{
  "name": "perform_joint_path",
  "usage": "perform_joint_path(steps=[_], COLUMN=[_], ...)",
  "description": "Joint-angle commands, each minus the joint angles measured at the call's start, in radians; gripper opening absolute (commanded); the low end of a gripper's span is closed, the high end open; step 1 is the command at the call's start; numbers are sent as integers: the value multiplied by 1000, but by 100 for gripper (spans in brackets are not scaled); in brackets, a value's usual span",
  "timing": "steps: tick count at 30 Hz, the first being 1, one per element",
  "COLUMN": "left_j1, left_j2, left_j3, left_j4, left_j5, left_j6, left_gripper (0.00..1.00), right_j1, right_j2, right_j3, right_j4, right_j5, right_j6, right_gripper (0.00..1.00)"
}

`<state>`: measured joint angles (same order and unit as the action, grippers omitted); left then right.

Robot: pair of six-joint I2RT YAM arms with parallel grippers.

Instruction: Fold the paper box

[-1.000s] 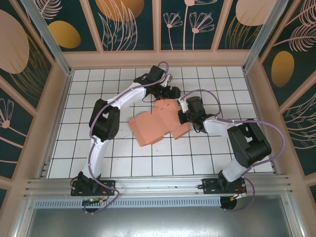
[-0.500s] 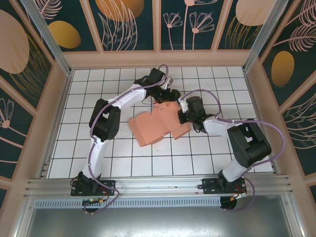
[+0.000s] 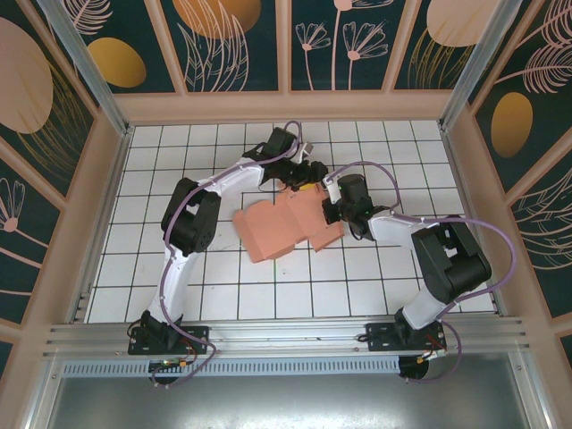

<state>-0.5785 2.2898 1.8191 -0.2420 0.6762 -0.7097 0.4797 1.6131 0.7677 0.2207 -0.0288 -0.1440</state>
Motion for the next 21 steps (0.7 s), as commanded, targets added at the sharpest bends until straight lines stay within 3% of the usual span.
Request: perform_joint_path(steps=[1,3,6,7,9,12,21], left_j1=[-5,2,16,20,22,24,24], left_j2=[-58,-103,-194,-236,-331,-460,-565], left_j3=[-40,-81,-173,-212,-310,-454,-735], left_j4=[82,98,147,167,223,316,405], left_j5=[-20,-89,-216,-275,-398,-474,-486], left_j6=[-14,-7,-7,-3,12,36,24], left_gripper=[71,73,75,75,74,76,86], right_j1=[7,5,-7,-14,-28,-63,-138], right_j2=[-17,-17,-3,2,-3,-37,-34], right_j3=[13,16,42,48,46,22,30], right_j4=[22,1,-54,-66,-73,-58,-152], right_j5=[-19,-8,-7,1,-7,-78,-194], right_j6=[-6,3,51,77,118,168,206], right_gripper=[0,0,8,13,38,53,56])
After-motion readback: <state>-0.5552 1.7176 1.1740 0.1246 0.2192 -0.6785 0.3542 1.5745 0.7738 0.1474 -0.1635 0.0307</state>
